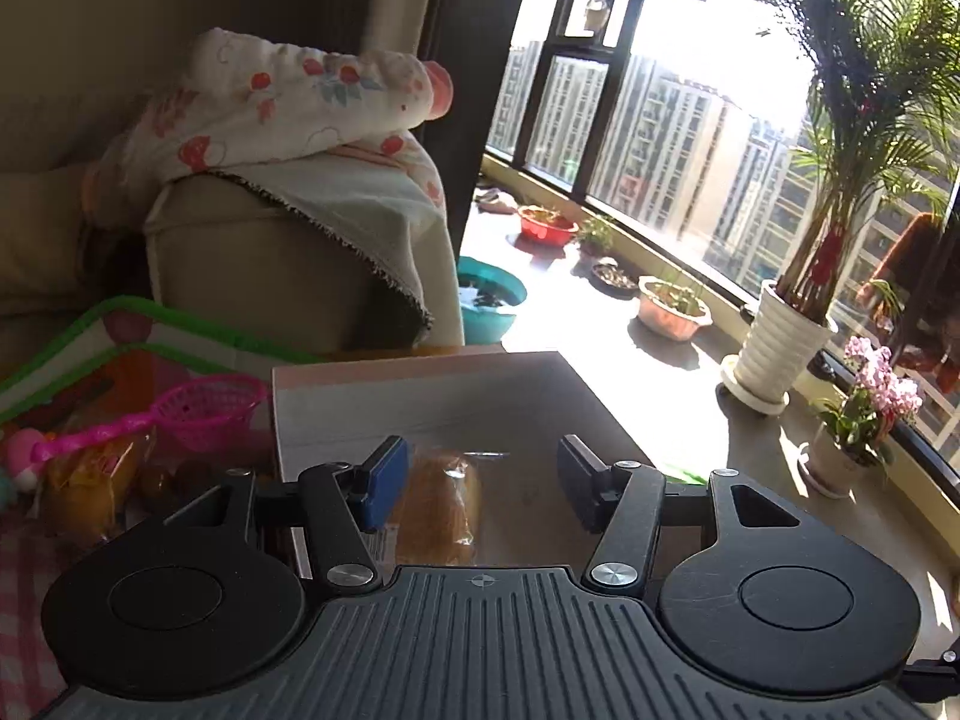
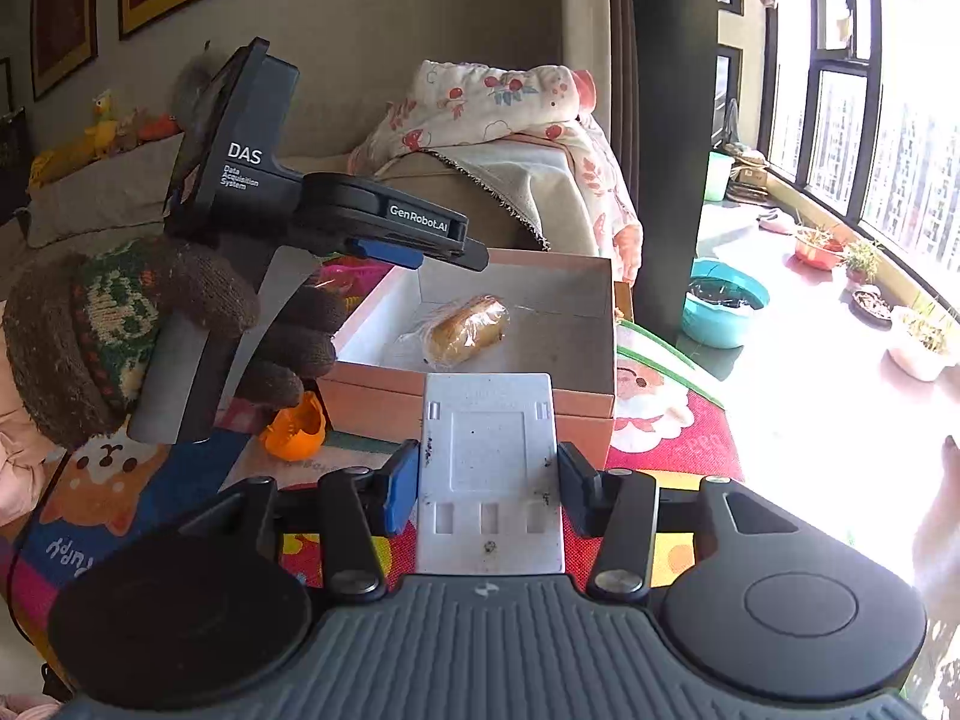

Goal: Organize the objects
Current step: 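Drop the bread bun into the pink box with the left tool while the right tool carries the white box, then lower the white box into the pink box and open the right tool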

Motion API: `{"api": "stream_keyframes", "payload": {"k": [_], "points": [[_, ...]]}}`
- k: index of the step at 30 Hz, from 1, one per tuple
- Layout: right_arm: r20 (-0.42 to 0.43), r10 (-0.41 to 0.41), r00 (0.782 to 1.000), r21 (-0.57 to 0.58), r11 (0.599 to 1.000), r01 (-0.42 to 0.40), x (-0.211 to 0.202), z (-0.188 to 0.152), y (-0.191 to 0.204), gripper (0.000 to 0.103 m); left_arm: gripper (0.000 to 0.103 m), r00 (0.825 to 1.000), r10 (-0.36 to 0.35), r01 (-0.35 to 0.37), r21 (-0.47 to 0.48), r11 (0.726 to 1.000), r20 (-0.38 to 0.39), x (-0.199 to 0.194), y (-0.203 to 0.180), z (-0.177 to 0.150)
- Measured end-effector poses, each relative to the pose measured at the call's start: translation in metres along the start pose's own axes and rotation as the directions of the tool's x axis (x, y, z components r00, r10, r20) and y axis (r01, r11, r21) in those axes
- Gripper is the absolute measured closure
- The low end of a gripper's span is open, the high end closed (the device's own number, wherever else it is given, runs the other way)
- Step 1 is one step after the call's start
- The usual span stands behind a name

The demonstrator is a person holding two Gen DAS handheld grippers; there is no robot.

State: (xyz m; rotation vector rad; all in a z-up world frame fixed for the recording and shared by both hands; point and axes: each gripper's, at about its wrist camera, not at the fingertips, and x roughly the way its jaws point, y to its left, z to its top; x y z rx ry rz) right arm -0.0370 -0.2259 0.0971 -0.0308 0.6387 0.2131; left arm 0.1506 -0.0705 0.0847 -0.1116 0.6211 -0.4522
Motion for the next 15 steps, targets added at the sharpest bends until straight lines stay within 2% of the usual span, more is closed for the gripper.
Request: {"api": "stream_keyframes", "payload": {"k": [3, 6, 10, 13, 15], "points": [[0.011, -0.009, 1.0, 0.023, 1.0, 0.009, 0.006, 0.006, -0.01, 0.055, 0.043, 0.998, -0.02, 0.021, -0.018, 1.0, 0.068, -0.04, 0.015, -0.009], [0.03, -0.008, 1.0, 0.054, 0.999, 0.006, 0.014, 0.022, -0.02, 0.055, 0.043, 0.995, 0.0, 0.001, -0.007, 1.0, 0.096, -0.082, 0.035, -0.029], [0.035, -0.015, 0.999, 0.07, 0.997, 0.013, 0.039, 0.06, -0.024, 0.055, 0.043, 0.997, 0.052, -0.052, 0.001, 0.999, 0.055, -0.12, 0.061, -0.064], [0.036, -0.055, 0.998, 0.06, 0.997, 0.053, 0.072, 0.096, -0.02, 0.055, 0.043, 0.995, 0.101, -0.101, 0.008, 0.995, 0.023, -0.132, 0.077, -0.083], [0.009, -0.077, 0.997, 0.06, 0.995, 0.076, 0.094, 0.111, -0.017, 0.038, 0.043, 0.992, 0.122, -0.122, -0.015, 0.992, 0.009, -0.139, 0.09, -0.091]]}}
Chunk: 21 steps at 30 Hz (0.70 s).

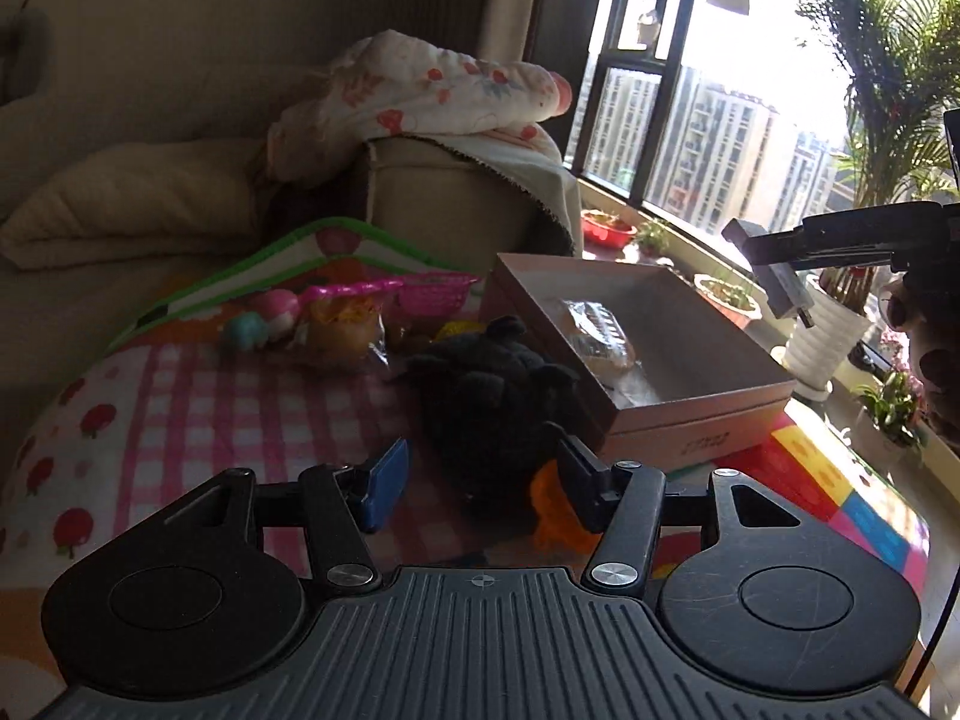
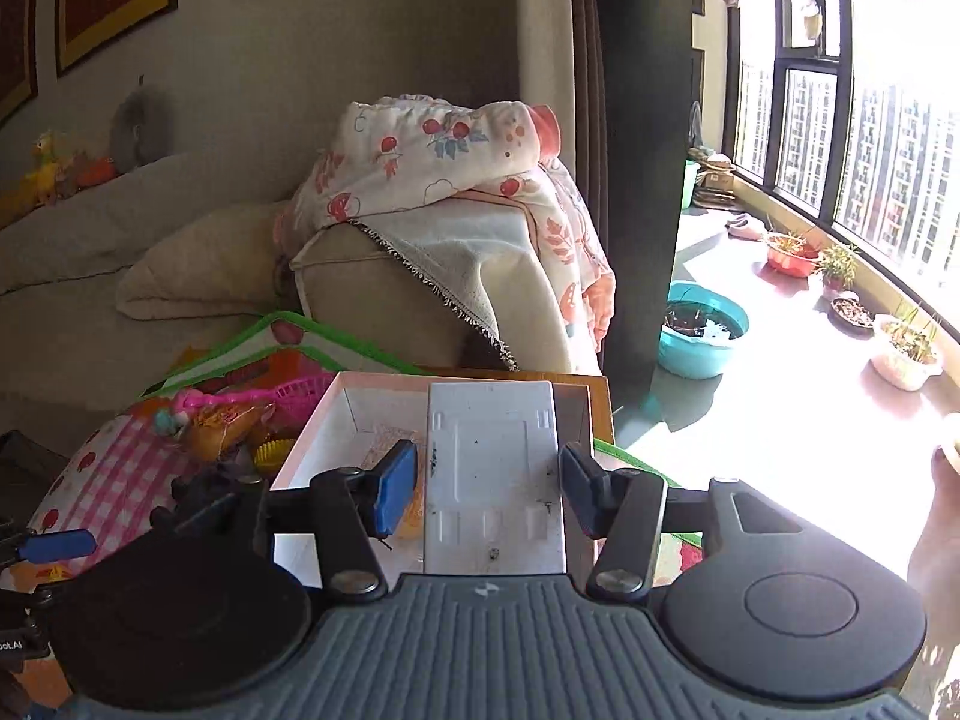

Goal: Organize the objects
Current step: 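Lower the white box into the pink box and open the right tool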

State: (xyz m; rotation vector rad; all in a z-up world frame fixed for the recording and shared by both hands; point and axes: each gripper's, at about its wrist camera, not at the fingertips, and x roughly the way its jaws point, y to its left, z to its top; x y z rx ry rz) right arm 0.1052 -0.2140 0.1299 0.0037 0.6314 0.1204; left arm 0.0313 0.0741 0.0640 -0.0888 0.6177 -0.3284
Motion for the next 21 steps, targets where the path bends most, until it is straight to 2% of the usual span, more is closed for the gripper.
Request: {"api": "stream_keyframes", "payload": {"k": [1, 2, 6, 9, 12, 16, 18, 21], "points": [[-0.007, -0.008, 1.0, 0.008, 1.0, 0.008, 0.007, 0.003, 0.002, 0.026, 0.043, 1.0, 0.008, -0.008, -0.012, 1.0, -0.004, -0.002, 0.007, -0.003], [-0.013, -0.015, 1.0, 0.014, 1.0, 0.015, 0.014, 0.006, 0.006, 0.024, 0.043, 1.0, 0.015, -0.015, -0.021, 1.0, -0.005, -0.003, 0.013, -0.005], [-0.051, 0.008, 0.999, -0.008, 1.0, -0.008, 0.026, -0.005, 0.026, 0.02, 0.043, 0.999, 0.036, -0.036, -0.034, 0.999, 0.002, -0.003, 0.034, -0.007], [-0.063, -0.018, 0.998, -0.071, 0.997, 0.014, 0.022, -0.025, 0.041, 0.017, 0.043, 0.999, 0.037, -0.037, -0.066, 0.997, 0.002, 0.001, 0.043, -0.008], [-0.055, -0.042, 0.998, -0.132, 0.991, 0.034, 0.01, -0.048, 0.051, 0.012, 0.043, 1.0, -0.028, 0.029, -0.122, 0.992, 0.015, 0.006, 0.044, -0.003], [-0.053, -0.078, 0.996, -0.174, 0.982, 0.068, -0.005, -0.076, 0.058, 0.011, 0.043, 0.994, -0.111, 0.113, -0.2, 0.973, 0.022, 0.021, 0.032, 0.009], [-0.047, -0.073, 0.996, -0.193, 0.979, 0.063, -0.013, -0.09, 0.062, 0.01, 0.043, 0.994, -0.109, 0.111, -0.224, 0.968, 0.018, 0.029, 0.026, 0.015], [-0.019, -0.069, 0.997, -0.241, 0.968, 0.062, -0.024, -0.109, 0.072, 0.003, 0.043, 0.998, -0.059, 0.059, -0.233, 0.971, 0.005, 0.044, 0.014, 0.024]]}}
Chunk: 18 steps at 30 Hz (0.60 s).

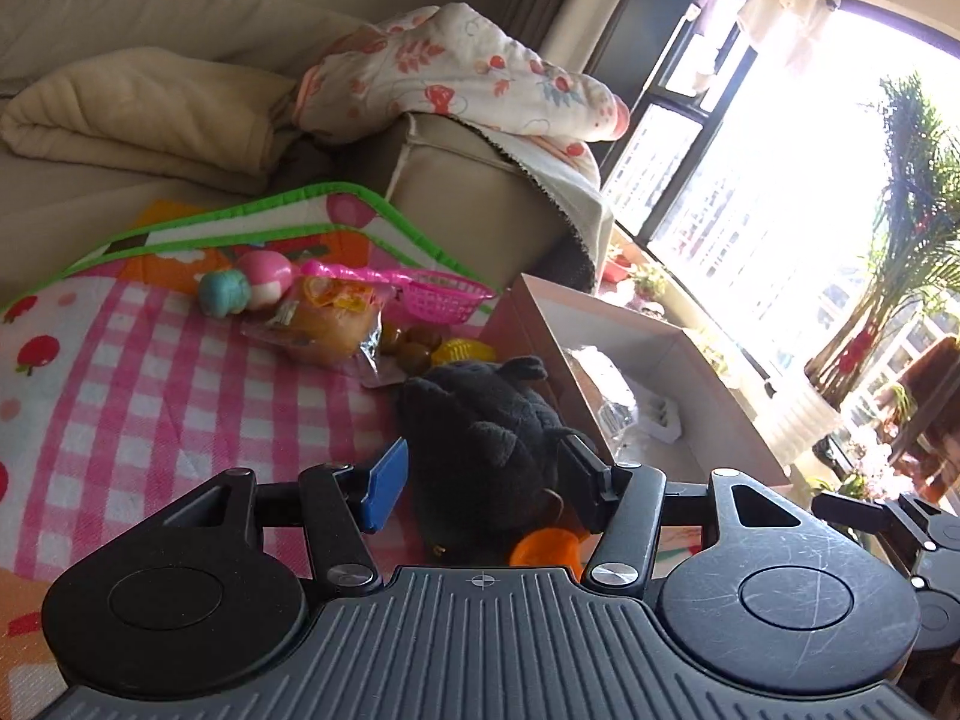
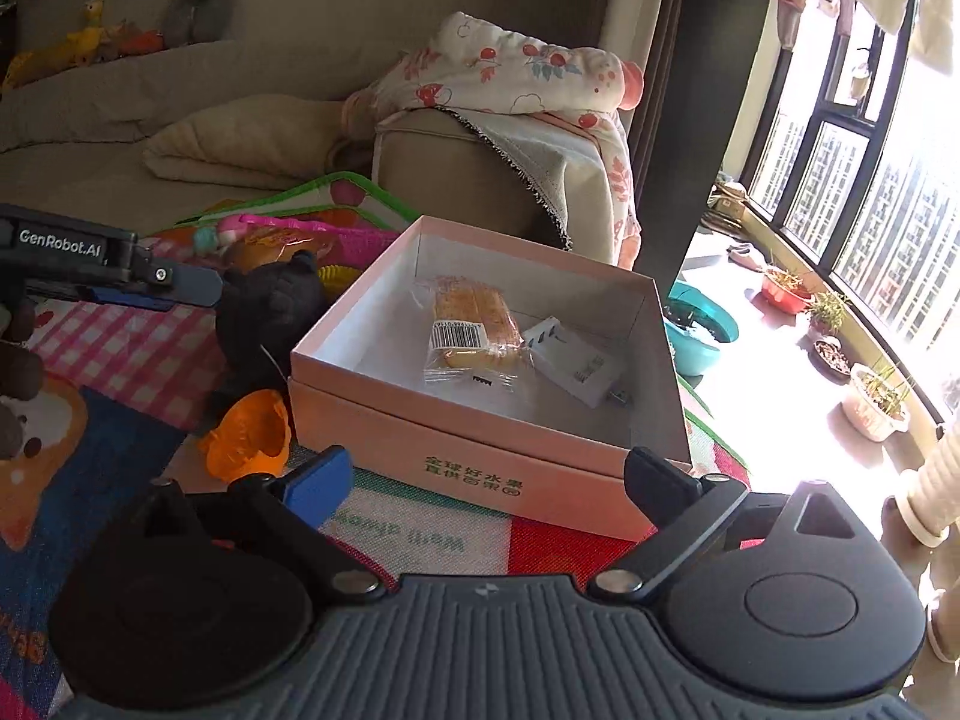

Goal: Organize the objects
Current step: 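Lower the white box into the pink box and open the right tool, then grasp the pink net scoop with the right tool while the left tool approaches the toy balls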

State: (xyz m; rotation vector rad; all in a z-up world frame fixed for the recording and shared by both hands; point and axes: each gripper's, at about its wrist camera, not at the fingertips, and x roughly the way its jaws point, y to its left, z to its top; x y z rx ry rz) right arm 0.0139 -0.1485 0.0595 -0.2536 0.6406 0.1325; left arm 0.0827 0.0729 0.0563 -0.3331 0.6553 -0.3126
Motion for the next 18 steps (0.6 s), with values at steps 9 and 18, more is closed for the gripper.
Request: {"api": "stream_keyframes", "payload": {"k": [9, 18], "points": [[0.096, 0.043, 0.994, -0.077, 0.996, -0.035, -0.015, -0.037, 0.029, 0.0, 0.043, 0.992, 0.086, -0.1, 0.146, 0.984, 0.096, 0.018, 0.02, 0.056], [0.105, 0.004, 0.994, 0.121, 0.993, -0.017, 0.006, -0.051, 0.006, 0.0, 0.043, 0.984, 0.179, -0.178, 0.051, 0.983, -0.021, 0.089, 0.088, 0.119]]}}
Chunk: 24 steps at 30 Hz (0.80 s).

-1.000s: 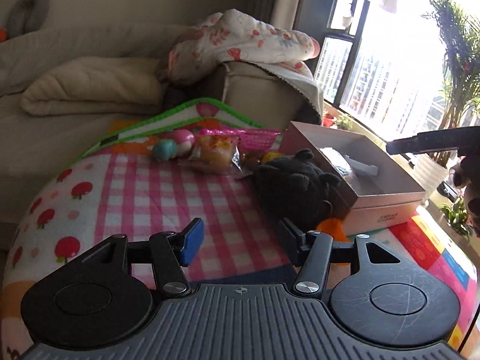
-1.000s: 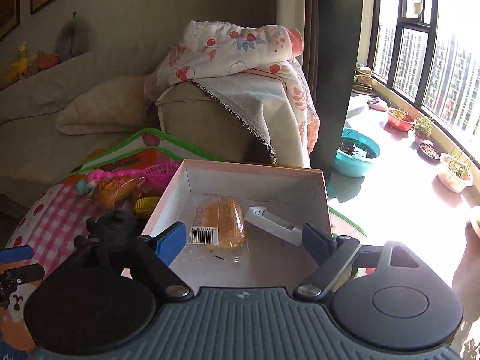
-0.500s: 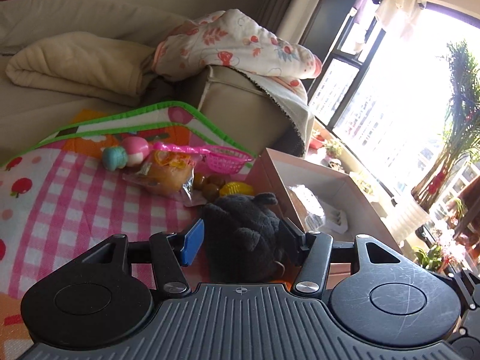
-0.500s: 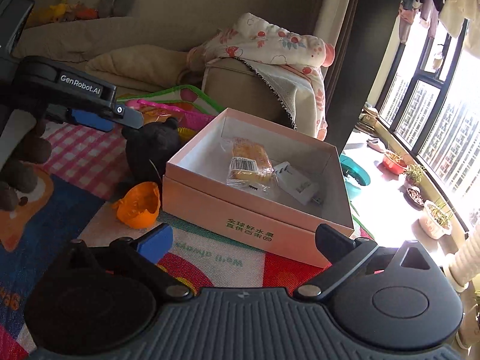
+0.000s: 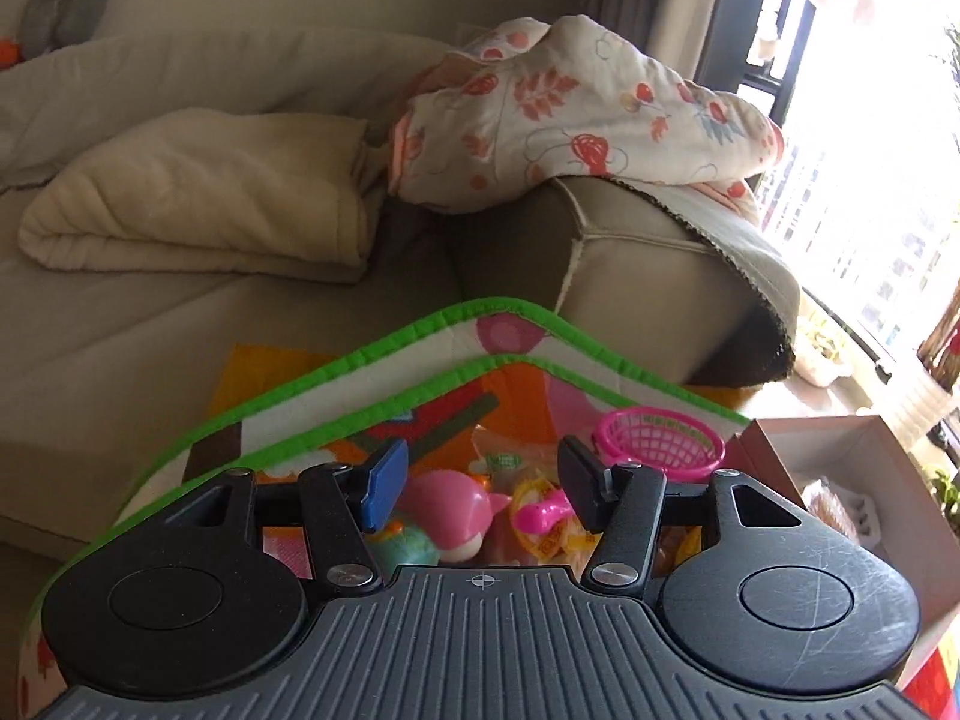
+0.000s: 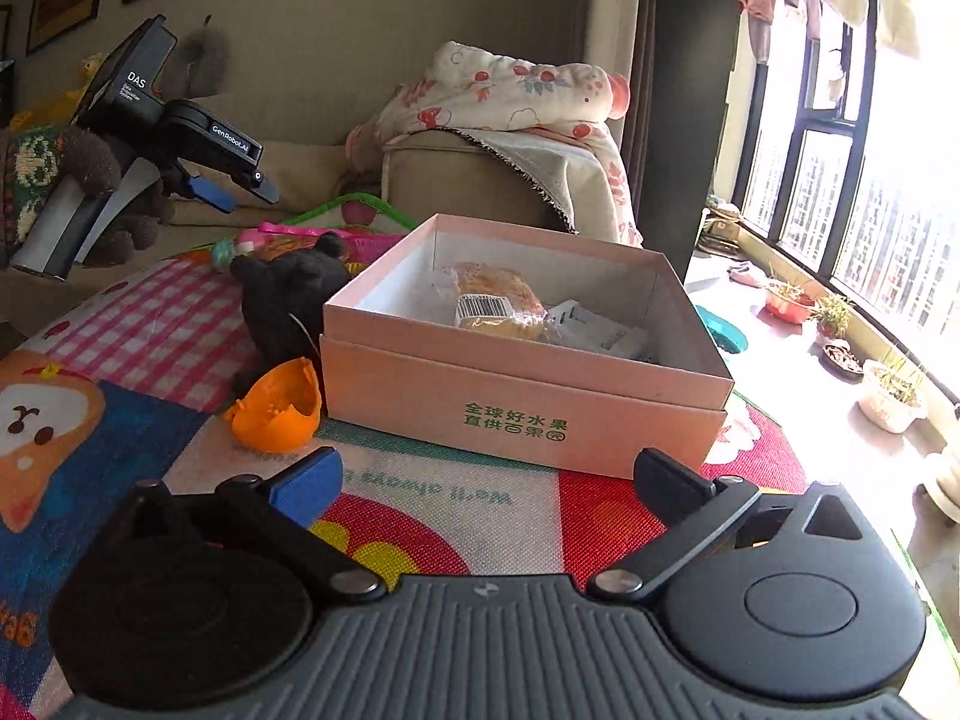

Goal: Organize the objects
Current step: 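Grasp the pink net scoop with the right tool while the left tool approaches the toy balls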

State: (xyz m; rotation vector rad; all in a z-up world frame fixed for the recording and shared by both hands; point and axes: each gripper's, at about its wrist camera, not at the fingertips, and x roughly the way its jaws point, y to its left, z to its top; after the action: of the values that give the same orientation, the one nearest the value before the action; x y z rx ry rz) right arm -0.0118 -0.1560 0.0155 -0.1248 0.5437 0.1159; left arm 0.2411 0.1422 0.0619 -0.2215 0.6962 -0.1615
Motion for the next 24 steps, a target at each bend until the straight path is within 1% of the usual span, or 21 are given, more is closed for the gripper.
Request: {"api": "stream_keyframes", "payload": {"k": [2, 4, 5, 6, 8, 11, 14, 16, 20, 22, 24], "points": [[-0.03, -0.007, 1.0, 0.046, 0.999, 0.009, 0.007, -0.003, -0.006, 0.0, 0.043, 0.998, 0.006, -0.011, -0.085, 0.996, -0.06, 0.027, 0.01, 0.009], [-0.025, -0.01, 1.0, 0.078, 0.997, 0.012, 0.008, -0.003, -0.011, 0.0, 0.043, 0.993, 0.02, -0.034, -0.122, 0.992, -0.117, 0.05, 0.013, 0.011], [-0.025, -0.015, 1.0, 0.085, 0.996, 0.017, 0.008, -0.003, -0.012, 0.0, 0.044, 0.99, 0.02, -0.039, -0.129, 0.991, -0.143, 0.059, 0.012, 0.01], [-0.03, -0.018, 0.999, 0.088, 0.996, 0.02, 0.008, -0.004, -0.012, 0.0, 0.043, 0.988, 0.015, -0.034, -0.122, 0.992, -0.152, 0.065, 0.009, 0.007], [-0.033, -0.02, 0.999, 0.087, 0.996, 0.022, 0.009, -0.004, -0.012, 0.0, 0.043, 0.991, 0.005, -0.015, -0.07, 0.997, -0.137, 0.062, 0.0, 0.001], [-0.049, -0.011, 0.999, 0.083, 0.996, 0.015, 0.012, -0.004, -0.012, 0.0, 0.044, 0.989, -0.037, 0.034, -0.026, 0.999, -0.145, 0.049, -0.008, -0.012], [-0.058, -0.003, 0.998, 0.08, 0.997, 0.008, 0.014, -0.004, -0.012, 0.0, 0.046, 0.988, -0.047, 0.05, 0.017, 0.999, -0.149, 0.024, -0.013, -0.029], [-0.056, -0.005, 0.998, 0.082, 0.997, 0.009, 0.014, -0.003, -0.011, 0.0, 0.045, 0.982, -0.079, 0.085, 0.028, 0.996, -0.169, 0.008, -0.012, -0.042], [-0.039, 0.001, 0.999, 0.072, 0.997, 0.002, 0.009, 0.001, -0.011, 0.0, 0.047, 0.981, -0.098, 0.106, 0.041, 0.993, -0.168, -0.028, -0.012, -0.07], [-0.012, 0.024, 1.0, 0.037, 0.999, -0.024, 0.005, 0.019, -0.009, 0.0, 0.047, 0.979, -0.114, 0.121, 0.033, 0.992, -0.167, -0.049, -0.012, -0.086], [0.031, 0.061, 0.998, -0.019, 0.998, -0.06, 0.001, 0.053, -0.004, 0.0, 0.047, 0.977, -0.137, 0.143, 0.027, 0.989, -0.162, -0.065, -0.011, -0.1]]}}
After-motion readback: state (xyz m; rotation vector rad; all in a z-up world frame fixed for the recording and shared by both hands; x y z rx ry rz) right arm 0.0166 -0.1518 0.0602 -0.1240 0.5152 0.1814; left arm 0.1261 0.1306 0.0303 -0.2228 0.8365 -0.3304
